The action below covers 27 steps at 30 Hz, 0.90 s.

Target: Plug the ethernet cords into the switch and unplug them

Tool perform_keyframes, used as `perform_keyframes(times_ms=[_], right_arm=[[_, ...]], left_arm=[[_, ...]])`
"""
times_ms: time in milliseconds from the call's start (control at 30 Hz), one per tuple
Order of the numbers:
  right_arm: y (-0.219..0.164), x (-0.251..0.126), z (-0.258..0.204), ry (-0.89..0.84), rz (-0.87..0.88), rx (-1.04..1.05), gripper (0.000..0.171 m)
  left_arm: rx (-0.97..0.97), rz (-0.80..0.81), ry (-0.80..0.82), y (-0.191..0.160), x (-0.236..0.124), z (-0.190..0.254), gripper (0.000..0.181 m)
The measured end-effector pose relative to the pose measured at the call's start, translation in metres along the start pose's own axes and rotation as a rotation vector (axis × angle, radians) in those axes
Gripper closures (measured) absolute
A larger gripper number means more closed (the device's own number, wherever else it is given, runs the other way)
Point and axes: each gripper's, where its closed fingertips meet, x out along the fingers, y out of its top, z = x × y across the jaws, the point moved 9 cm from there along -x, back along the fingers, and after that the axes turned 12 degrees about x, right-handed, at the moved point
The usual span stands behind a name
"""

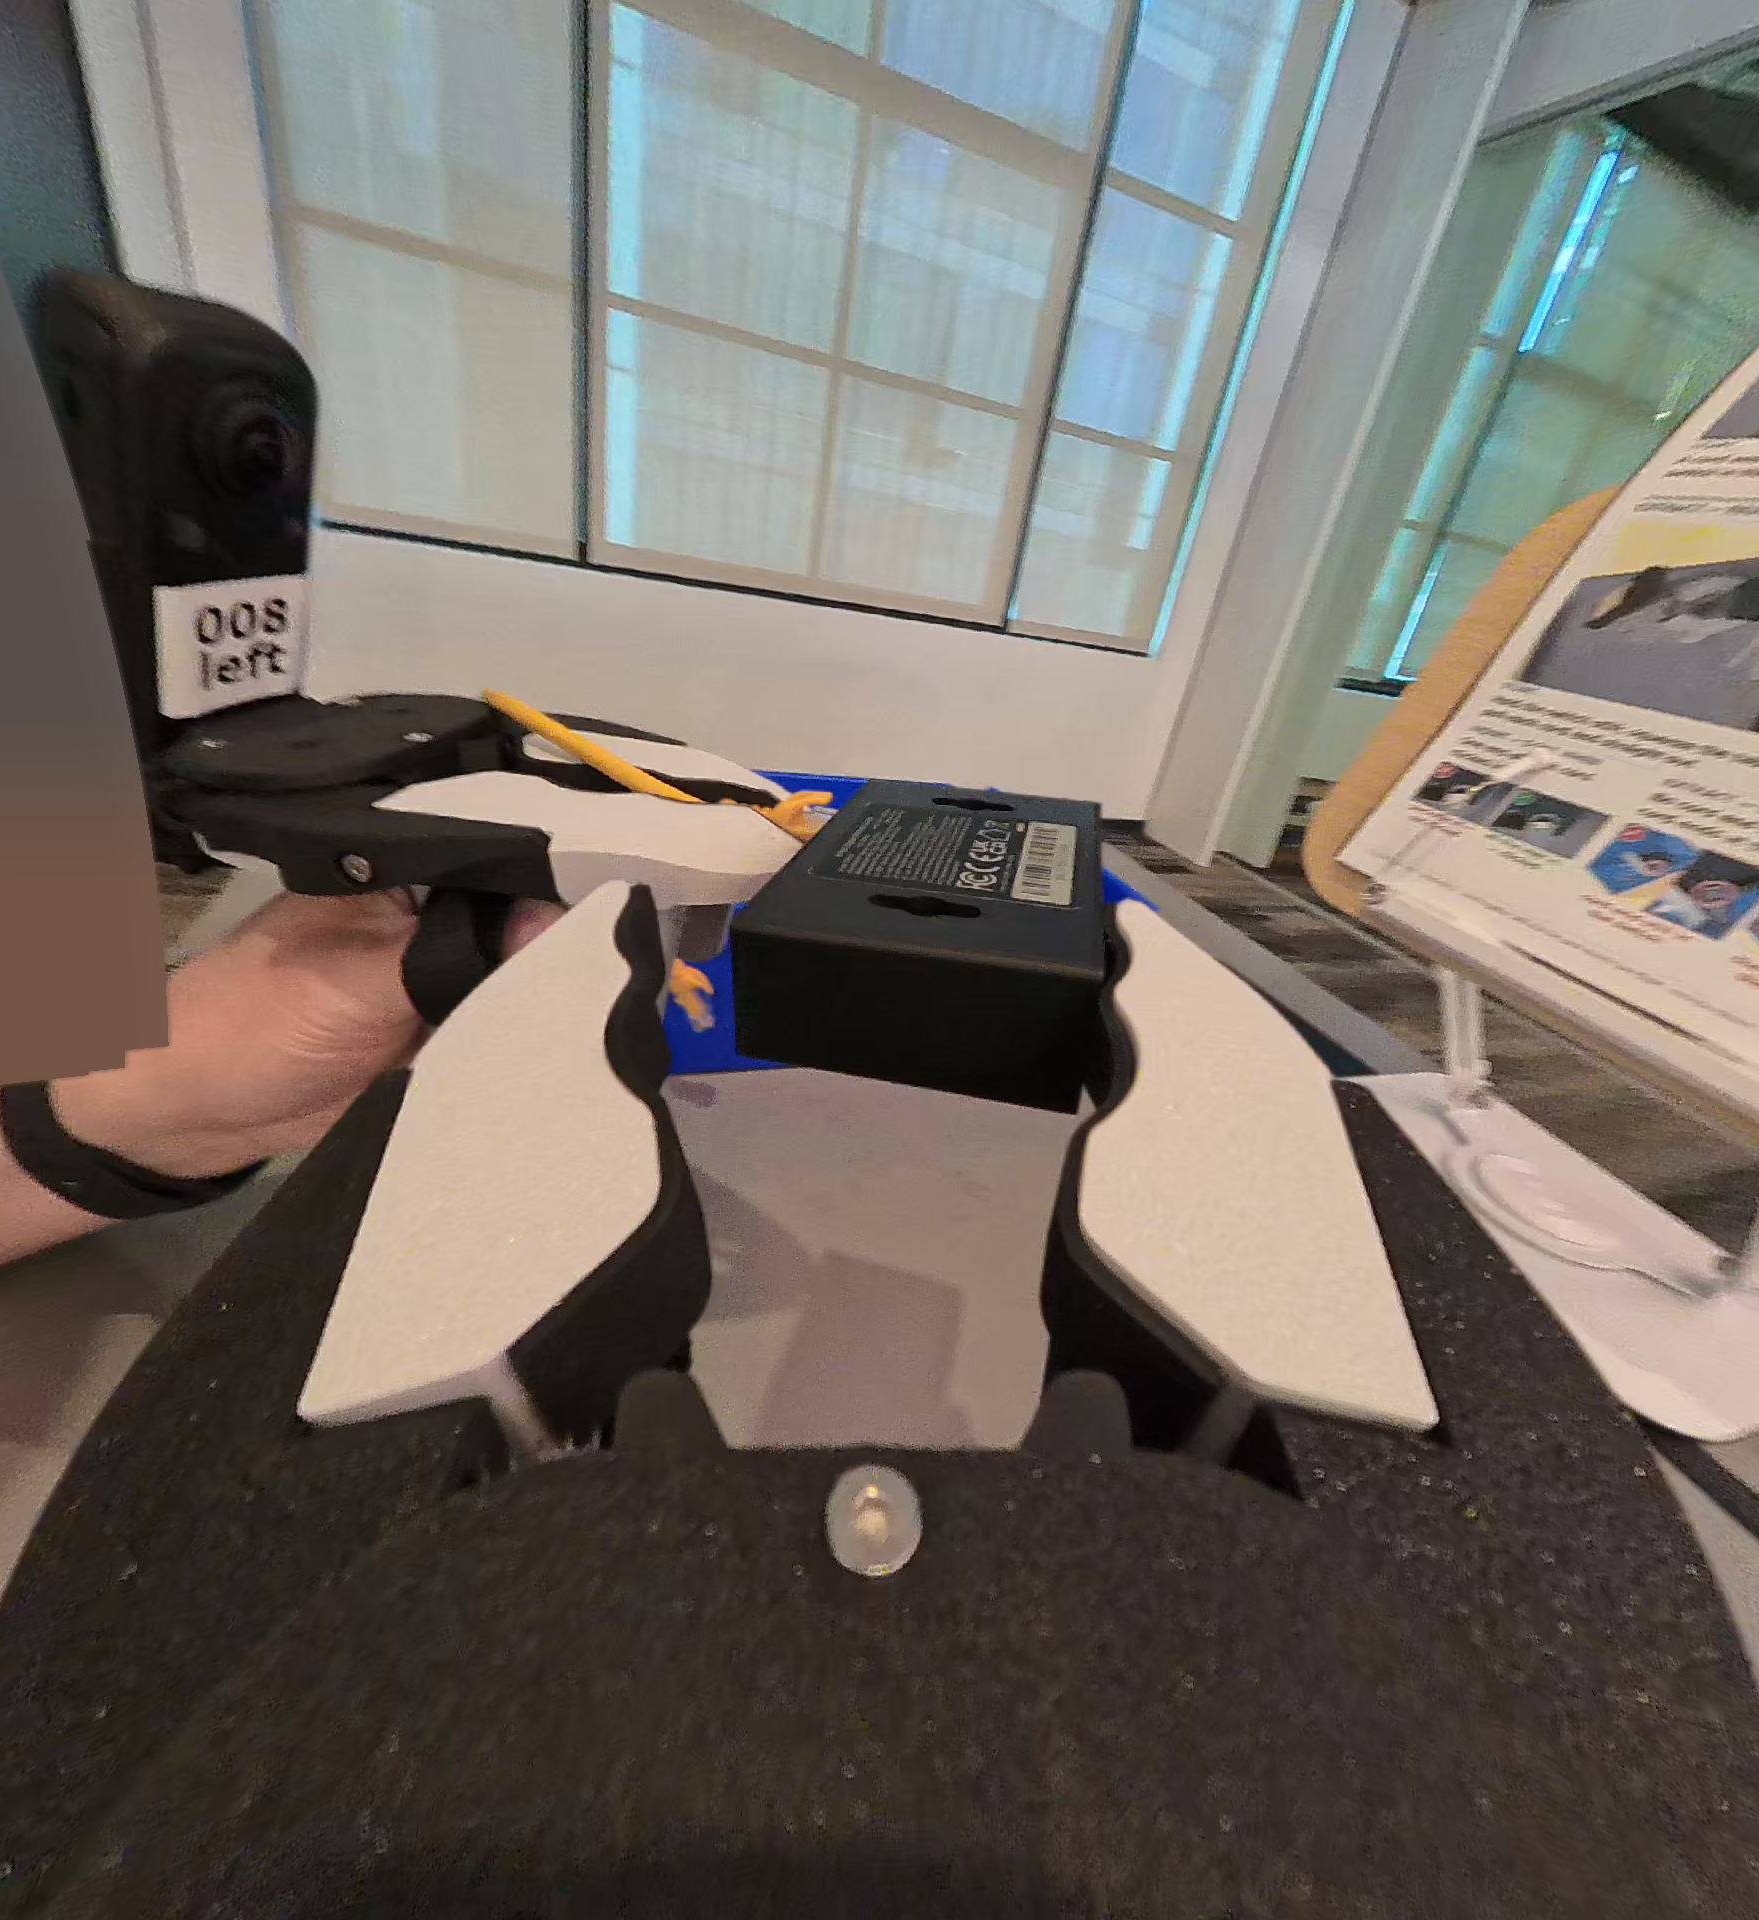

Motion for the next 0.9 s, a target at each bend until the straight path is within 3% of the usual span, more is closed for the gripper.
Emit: perform_keyframes(times_ms=[133,200,900], right_arm=[[-0.0025,-0.0004,0.003,0.079,0.006,0.084,0.089],[-0.0033,-0.0013,0.0048,0.047,0.012,0.07,0.095],[-0.0041,0.0066,-0.0024,0.066,0.048,0.111,0.074]], left_arm=[[0.046,0.007,0.005,0.0018,-0.0006,0.0039,0.169],[0.046,0.006,0.001,0.0021,0.0005,0.0056,0.169],[0.03,0.002,-0.02,-0.0006,0.0022,0.0092,0.169]])
